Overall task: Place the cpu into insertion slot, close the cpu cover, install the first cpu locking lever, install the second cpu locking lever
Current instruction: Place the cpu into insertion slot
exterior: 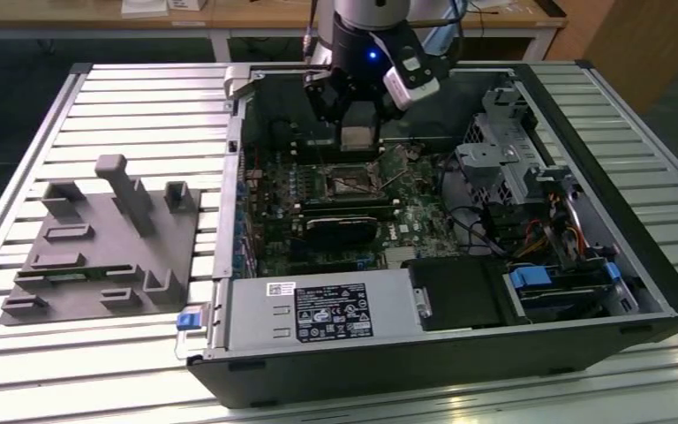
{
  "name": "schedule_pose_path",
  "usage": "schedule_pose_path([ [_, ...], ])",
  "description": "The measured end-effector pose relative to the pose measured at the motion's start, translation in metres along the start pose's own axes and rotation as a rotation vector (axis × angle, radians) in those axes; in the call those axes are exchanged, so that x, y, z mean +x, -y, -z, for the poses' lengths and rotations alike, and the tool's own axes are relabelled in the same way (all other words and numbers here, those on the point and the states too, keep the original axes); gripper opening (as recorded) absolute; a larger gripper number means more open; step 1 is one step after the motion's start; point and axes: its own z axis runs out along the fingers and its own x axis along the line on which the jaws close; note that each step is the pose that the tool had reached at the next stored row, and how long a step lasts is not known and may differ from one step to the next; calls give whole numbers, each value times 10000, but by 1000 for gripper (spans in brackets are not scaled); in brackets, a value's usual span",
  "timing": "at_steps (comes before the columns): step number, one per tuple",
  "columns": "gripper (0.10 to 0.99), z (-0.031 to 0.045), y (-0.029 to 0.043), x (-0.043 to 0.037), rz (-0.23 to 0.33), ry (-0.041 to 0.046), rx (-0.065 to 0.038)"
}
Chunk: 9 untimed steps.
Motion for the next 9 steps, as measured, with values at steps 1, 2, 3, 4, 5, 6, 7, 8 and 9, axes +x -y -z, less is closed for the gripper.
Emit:
schedule_pose_path([
  [1, 537, -16, 1, 0, 1, 7, -1],
  [2, 537, -31, 2, 0, 1, 14, 0],
  [3, 537, -46, 3, 1, 2, 23, 0],
  [4, 537, -61, 4, 1, 2, 31, 0],
  [5, 537, -77, 5, 1, 3, 41, -1],
  [6, 537, -91, 6, 1, 3, 49, -2],
  [7, 537, -103, 6, 1, 3, 56, -1],
  [8, 537, -115, 7, 1, 4, 61, -2],
  [9, 537, -128, 8, 1, 4, 66, -2],
])
